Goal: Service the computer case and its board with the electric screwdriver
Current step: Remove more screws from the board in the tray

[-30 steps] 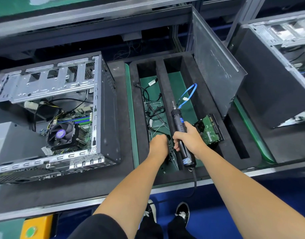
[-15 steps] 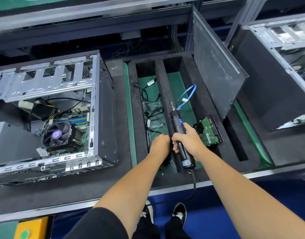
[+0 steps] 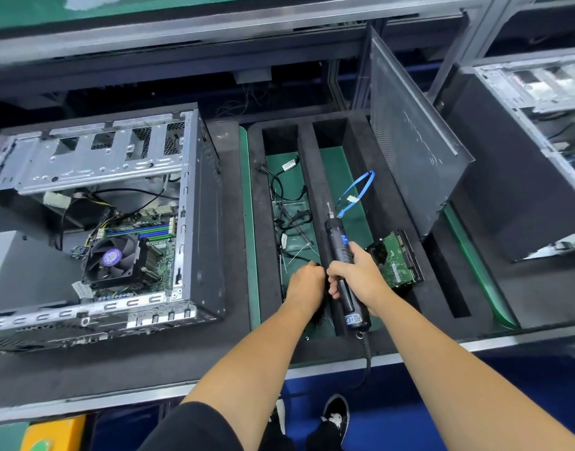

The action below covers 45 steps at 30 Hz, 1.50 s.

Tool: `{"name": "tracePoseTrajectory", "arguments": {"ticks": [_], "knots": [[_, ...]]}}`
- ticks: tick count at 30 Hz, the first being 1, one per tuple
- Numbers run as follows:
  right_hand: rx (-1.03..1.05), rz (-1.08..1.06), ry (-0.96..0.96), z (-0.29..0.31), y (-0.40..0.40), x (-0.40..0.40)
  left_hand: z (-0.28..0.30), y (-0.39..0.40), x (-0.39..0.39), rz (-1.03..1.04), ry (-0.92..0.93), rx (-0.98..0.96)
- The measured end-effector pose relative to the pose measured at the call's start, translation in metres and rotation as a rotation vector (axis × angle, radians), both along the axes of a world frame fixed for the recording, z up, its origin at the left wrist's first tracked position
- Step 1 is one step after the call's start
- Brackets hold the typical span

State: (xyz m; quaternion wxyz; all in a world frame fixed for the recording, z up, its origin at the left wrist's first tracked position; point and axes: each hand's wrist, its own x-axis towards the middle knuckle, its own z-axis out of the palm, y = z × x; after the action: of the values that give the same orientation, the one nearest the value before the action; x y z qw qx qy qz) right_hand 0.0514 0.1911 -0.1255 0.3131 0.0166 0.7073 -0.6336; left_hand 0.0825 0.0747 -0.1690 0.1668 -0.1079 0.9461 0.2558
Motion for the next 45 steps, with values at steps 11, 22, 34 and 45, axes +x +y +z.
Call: {"name": "tracePoseTrajectory", "arguments": {"ticks": [11, 22, 34, 45], "knots": [[0.192, 0.036, 0.102, 0.009, -0.013, -0.003, 0.007, -0.004, -0.002, 0.043, 0.011, -0.004], [0.331, 0.344, 0.198, 0.022, -0.034, -0.036, 0.021, -0.044, -0.013, -0.508, 0.043, -0.502], [0.374, 0.504, 0.165, 0.006, -0.045, -0.062, 0.021, -0.063, -0.031, -0.693, 0.011, -0.667], [0.223, 0.463, 0.118, -0.003, -0.045, -0.063, 0.010, -0.048, -0.039, -0.615, -0.101, -0.651]]}}
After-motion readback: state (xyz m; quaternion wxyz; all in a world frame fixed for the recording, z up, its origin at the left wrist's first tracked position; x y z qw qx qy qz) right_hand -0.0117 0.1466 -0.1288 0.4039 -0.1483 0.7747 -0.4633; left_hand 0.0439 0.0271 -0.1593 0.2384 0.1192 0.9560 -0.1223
